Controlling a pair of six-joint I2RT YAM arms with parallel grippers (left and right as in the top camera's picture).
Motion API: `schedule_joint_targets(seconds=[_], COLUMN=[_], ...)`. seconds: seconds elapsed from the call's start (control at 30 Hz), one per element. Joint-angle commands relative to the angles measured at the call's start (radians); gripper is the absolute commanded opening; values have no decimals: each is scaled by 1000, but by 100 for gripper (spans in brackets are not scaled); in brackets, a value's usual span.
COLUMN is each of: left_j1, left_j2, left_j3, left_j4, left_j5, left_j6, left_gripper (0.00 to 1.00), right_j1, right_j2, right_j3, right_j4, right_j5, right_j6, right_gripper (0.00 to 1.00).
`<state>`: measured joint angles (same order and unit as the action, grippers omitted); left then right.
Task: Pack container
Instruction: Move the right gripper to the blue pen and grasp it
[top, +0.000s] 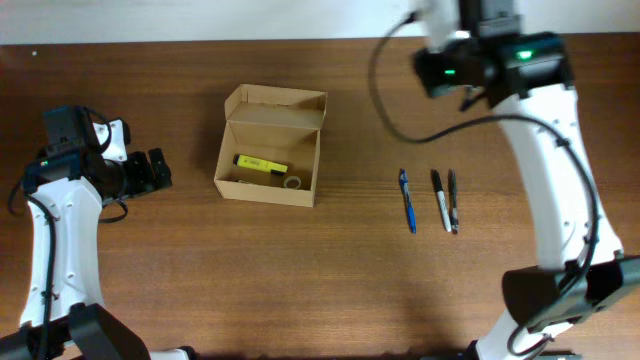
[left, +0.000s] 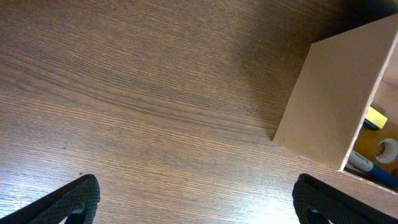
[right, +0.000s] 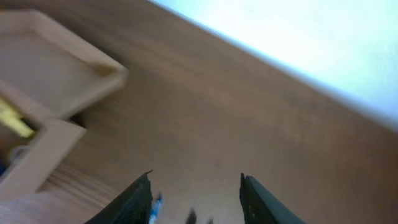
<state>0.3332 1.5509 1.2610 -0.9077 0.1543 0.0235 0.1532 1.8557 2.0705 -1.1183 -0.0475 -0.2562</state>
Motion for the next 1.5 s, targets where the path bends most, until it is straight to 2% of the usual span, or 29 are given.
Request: schedule_joint_targets(seconds=[0.0, 0.17, 0.33, 0.47, 0.67, 0.83, 0.97, 1.03, 1.13, 1.17, 1.37, 1.47], left_j1=[3, 3, 3, 3, 3, 3, 3, 3, 3, 3, 3, 3], left_j2=[3, 3, 3, 3, 3, 3, 3, 3, 3, 3, 3, 3], left_j3=[-3, -3, -3, -3, -3, -3, -3, -3, -3, -3, -3, -3], left_j4=[0, 0, 0, 0, 0, 0, 0, 0, 0, 0, 0, 0], left_j5=[14, 14, 14, 14, 14, 14, 14, 14, 14, 14, 14, 14], left_j6=[19, 19, 19, 19, 19, 19, 19, 19, 19, 19, 19, 19], left_gripper=[100, 100, 100, 100, 100, 100, 100, 100, 100, 100, 100, 100], right_j1=[-63, -73, -35, 3, 48, 82, 82, 82, 82, 82, 82, 82], right_j2=[6, 14, 16, 16, 16, 18, 57, 76, 92, 94, 93, 72], right_j3=[-131, -312, -471, -591, -729, -857, -897, -897, -898, -898, -888, -815], right_j4=[-4, 0, 44, 102, 182, 305, 354, 364, 375, 377, 385, 341], right_j5=[-84, -84, -72, 22, 35, 67, 64, 64, 63, 64, 63, 54], right_j6=[185, 290, 299, 321, 329, 393, 397, 397, 408, 408, 407, 376], right_gripper=[44, 44, 44, 45, 44, 45, 44, 39, 17, 6, 4, 4])
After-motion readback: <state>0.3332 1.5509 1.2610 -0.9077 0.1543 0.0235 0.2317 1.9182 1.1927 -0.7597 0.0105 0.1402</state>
